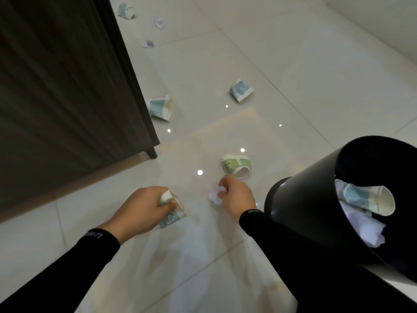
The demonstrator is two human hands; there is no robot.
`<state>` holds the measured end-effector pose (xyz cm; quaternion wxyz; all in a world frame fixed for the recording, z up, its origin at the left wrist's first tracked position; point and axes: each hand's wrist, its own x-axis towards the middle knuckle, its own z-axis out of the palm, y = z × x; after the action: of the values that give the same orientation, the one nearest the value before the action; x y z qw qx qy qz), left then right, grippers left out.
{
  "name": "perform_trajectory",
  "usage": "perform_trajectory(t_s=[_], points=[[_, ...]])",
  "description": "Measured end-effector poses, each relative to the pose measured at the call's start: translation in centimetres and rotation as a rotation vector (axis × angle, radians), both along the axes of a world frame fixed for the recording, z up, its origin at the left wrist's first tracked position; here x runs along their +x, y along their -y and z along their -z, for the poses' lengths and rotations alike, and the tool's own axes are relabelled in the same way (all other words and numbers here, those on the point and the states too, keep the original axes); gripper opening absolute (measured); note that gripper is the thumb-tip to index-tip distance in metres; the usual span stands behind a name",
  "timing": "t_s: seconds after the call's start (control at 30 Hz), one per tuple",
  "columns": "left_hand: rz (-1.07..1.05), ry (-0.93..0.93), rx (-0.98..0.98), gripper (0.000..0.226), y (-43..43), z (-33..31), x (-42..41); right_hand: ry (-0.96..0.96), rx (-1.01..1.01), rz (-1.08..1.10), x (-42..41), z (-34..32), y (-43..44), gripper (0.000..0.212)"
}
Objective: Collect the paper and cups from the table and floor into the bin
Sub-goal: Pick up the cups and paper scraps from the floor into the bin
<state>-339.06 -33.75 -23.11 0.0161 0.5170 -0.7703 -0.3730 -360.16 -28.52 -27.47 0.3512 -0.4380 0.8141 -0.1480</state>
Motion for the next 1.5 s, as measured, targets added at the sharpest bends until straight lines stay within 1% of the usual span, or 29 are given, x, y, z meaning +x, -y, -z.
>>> perform_trajectory(t_s=[0.07,0.1,0.17,0.2,0.23,0.3,0.37,0.4,0.43,0.47,0.53,0.63,0.7,0.77,0.87,0.93,1.03,1.07,1.1,1.17,1.23,1.27,1.37,1.5], points=[[-0.036,-0.007,-0.016,0.014,0.5,-0.4,-0.6,-0.002,-0.091,0.049,-0.4,-1.4,1.8,0.038],[-0.049,-0.018,-0.023,0.015,0.8,-0.6,-1.1,-0.038,-0.131,0.063,-0.9,-1.9,2.9,0.036],[-0.054,-0.028,-0.037,0.016,1.0,-0.9,-1.7,-0.226,-0.158,0.044,-2.0,-2.2,4.8,0.027],[-0.047,-0.029,-0.044,0.017,0.8,-1.0,-1.8,-0.308,-0.149,0.043,-2.6,-2.0,5.4,0.028],[-0.034,-0.025,-0.051,0.017,0.6,-1.0,-1.6,-0.334,-0.102,0.065,-2.9,-1.7,6.0,0.03],[-0.012,-0.008,-0.055,0.016,0.1,-0.8,-0.9,-0.266,0.089,0.123,-3.1,-0.8,6.7,0.033],[-0.042,-0.005,-0.034,0.016,-0.4,-0.4,0.1,-0.188,0.283,0.09,-2.9,0.4,6.8,0.042],[-0.062,-0.006,-0.023,0.015,-0.6,-0.3,0.5,-0.164,0.324,0.058,-2.7,1.1,6.6,0.044],[-0.081,-0.012,-0.017,0.015,-0.7,-0.1,0.9,-0.161,0.306,0.038,-2.5,1.8,6.3,0.041],[-0.101,-0.022,-0.016,0.014,-0.8,0.1,1.2,-0.183,0.256,0.031,-2.4,2.5,5.9,0.034],[-0.131,-0.033,-0.023,0.014,-1.0,0.2,1.8,-0.254,0.148,0.038,-2.2,3.2,5.3,0.024],[-0.175,-0.058,-0.042,0.012,-0.9,0.0,2.0,-0.286,0.029,0.021,-2.3,2.6,5.2,0.023],[-0.188,-0.076,-0.09,0.014,-0.7,-0.8,1.5,-0.273,-0.026,-0.003,-2.5,1.1,5.8,0.022],[-0.185,-0.09,-0.182,0.017,0.0,-2.1,0.3,-0.242,-0.096,-0.021,-2.4,-1.3,6.8,0.023],[-0.158,-0.094,-0.318,0.019,2.2,-5.4,-2.0,-0.142,-0.223,-0.044,-2.2,-6.6,8.4,0.023],[-0.121,-0.107,-0.374,0.022,3.6,-8.4,-3.9,-0.073,-0.303,-0.055,-2.8,-11.0,8.9,0.017],[-0.136,-0.245,-0.373,0.029,4.7,-13.1,-7.1,-0.044,-0.386,-0.102,-4.7,-17.6,8.1,0.013],[-0.144,-0.302,-0.364,0.027,4.8,-14.6,-8.4,-0.045,-0.394,-0.114,-5.7,-19.6,7.5,0.013],[-0.138,-0.355,-0.341,0.023,4.6,-16.0,-9.8,-0.042,-0.377,-0.13,-7.0,-21.6,6.6,0.013],[-0.083,-0.418,-0.287,0.018,3.8,-18.4,-13.1,0.0,-0.262,-0.158,-10.5,-25.2,4.2,0.013],[0.013,-0.417,-0.259,0.019,2.3,-20.1,-16.8,0.051,-0.12,-0.149,-14.4,-27.7,0.9,0.011],[0.063,-0.418,-0.236,0.02,1.3,-20.7,-18.6,0.047,-0.084,-0.133,-16.1,-28.5,-1.0,0.009],[0.229,-0.422,-0.155,0.023,-2.0,-20.9,-23.9,-0.026,-0.047,-0.074,-20.0,-28.8,-6.7,0.013],[0.417,-0.302,-0.097,0.02,-6.2,-19.2,-29.1,0.048,0.007,0.041,-22.1,-26.2,-12.6,0.01]])
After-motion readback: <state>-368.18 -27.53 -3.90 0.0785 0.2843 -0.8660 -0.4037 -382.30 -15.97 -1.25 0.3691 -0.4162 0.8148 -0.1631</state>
